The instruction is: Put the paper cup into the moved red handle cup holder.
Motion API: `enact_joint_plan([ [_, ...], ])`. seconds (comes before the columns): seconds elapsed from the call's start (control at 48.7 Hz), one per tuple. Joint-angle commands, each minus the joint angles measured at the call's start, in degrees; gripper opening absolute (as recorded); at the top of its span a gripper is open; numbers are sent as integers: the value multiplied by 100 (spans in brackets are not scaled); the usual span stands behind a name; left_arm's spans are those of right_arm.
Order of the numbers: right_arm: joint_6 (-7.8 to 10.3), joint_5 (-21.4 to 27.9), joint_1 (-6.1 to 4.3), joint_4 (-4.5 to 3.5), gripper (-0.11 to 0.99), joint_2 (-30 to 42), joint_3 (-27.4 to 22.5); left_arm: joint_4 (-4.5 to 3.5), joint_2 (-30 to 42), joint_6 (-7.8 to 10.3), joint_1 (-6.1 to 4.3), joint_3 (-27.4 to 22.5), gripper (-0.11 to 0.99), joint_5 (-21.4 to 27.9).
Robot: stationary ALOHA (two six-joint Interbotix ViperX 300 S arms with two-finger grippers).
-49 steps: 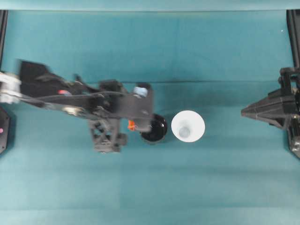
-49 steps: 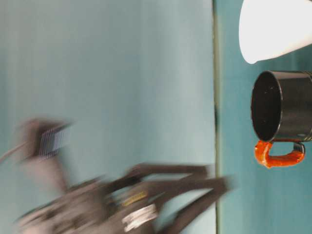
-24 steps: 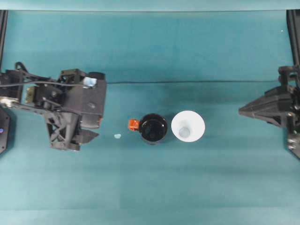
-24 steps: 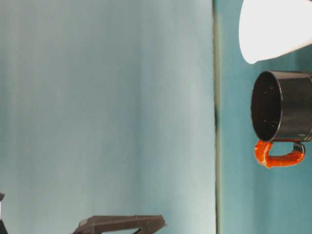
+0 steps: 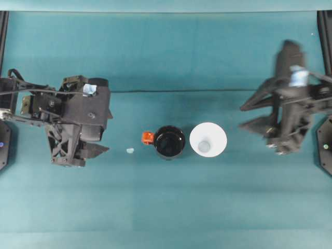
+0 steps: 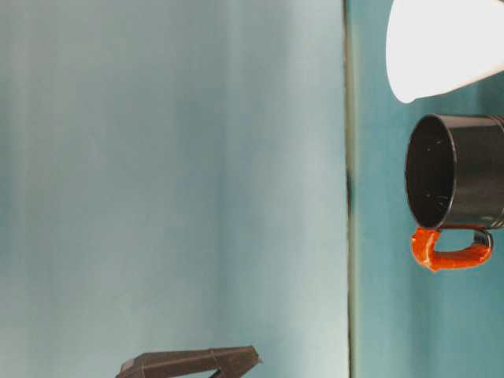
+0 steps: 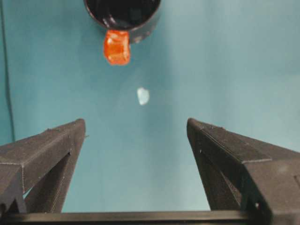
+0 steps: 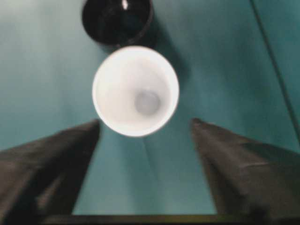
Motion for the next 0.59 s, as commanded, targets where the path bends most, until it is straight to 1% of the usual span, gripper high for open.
enact_joint_plan([
  [0.0,44,229,9,18,63,237,-316,9,-97,-9,-18,-35,96,-35],
  [0.082,35,413,0,-9,86,483,-501,9,-105,-9,-9,-18,96,-35],
  [0.144,35,475,-35,-26,96,659,-624,9,-123,-9,0,0,96,-35],
  [0.185,35,466,-62,-35,97,773,-677,9,-123,-18,0,9,96,-35],
  [0.246,35,448,-88,-44,96,976,-738,9,-123,-18,-9,26,96,-35],
  [0.287,35,431,-88,-62,96,1099,-738,9,-123,-18,0,35,95,-35],
  [0.472,44,413,-62,-62,96,1714,-773,9,-123,-18,-9,62,95,-35],
  [0.574,35,396,-70,-70,96,2013,-861,9,-123,-18,0,97,95,-35],
])
